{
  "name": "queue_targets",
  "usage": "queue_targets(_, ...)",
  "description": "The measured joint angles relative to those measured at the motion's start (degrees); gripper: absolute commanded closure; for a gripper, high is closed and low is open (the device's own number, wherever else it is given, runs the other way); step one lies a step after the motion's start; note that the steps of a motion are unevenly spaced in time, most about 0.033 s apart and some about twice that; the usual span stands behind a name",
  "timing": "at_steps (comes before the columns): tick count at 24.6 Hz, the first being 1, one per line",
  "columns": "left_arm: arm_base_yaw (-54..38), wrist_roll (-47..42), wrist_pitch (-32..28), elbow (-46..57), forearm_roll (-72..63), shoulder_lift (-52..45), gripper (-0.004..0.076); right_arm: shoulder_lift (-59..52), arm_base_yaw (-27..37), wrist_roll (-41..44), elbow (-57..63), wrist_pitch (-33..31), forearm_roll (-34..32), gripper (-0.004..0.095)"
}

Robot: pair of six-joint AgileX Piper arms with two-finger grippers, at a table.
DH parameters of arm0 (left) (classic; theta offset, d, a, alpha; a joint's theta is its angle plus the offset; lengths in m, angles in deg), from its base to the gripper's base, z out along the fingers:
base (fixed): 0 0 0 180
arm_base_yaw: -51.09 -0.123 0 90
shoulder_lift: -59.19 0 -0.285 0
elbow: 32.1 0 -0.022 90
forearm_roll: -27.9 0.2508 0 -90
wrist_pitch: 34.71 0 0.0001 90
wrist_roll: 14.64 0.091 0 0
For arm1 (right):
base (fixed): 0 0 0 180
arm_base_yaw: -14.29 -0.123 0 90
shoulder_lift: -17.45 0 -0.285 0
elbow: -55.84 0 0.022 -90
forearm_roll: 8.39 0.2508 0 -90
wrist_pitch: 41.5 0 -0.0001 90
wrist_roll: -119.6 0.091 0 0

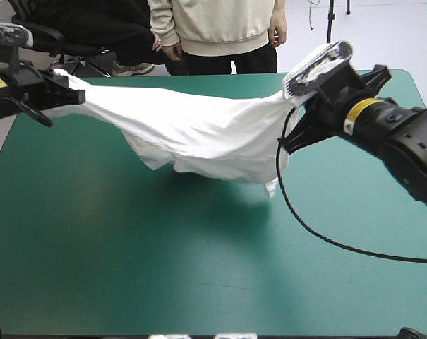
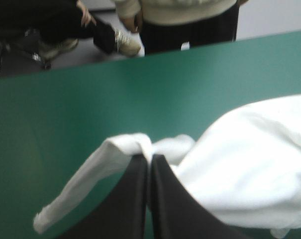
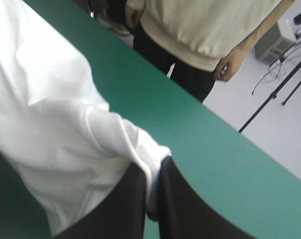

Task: Fold the cloth

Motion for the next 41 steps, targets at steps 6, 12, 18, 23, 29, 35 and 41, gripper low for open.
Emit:
queue_targets(6, 0.05, 0.12, 6.20, -16.93, -1.33, -0.95, 0.0741, -0.11, 0.00, -5.21, -12.58, -2.82, -0.40, 0.0923)
queue_targets(12, 0.05, 0.12, 7.69, -32.92, -1.59, -3.87, 0.0741, -0.65, 0.00, -9.57, -28.99, -10.64, -0.58, 0.0910)
queue_targets(18, 0.05, -0.18, 8.07, -30.89, 4.02, -4.70, 0.0741, -1.20, 0.00, -9.62, -30.46, -10.64, 0.18, 0.0911)
queue_targets(23, 0.05, -0.56, 7.85, -17.21, 5.80, 0.45, 0.0741, 4.13, 0.58, -3.55, -19.67, -10.64, -8.61, 0.0926)
queue_targets(29, 0.05, -0.58, 1.34, -8.03, 6.37, 7.80, 0.0741, 8.31, 11.33, -3.35, -9.25, -8.38, -0.33, 0.0926)
queue_targets(35, 0.05, -0.58, -8.48, -6.10, 5.21, 17.07, 0.0741, 15.51, 23.97, -8.35, -3.84, 3.45, 13.44, 0.0926)
queue_targets(41, 0.05, -0.11, -17.82, -5.93, 0.35, 26.44, 0.0741, 23.38, 29.59, -12.41, -3.67, 12.81, 17.89, 0.0915)
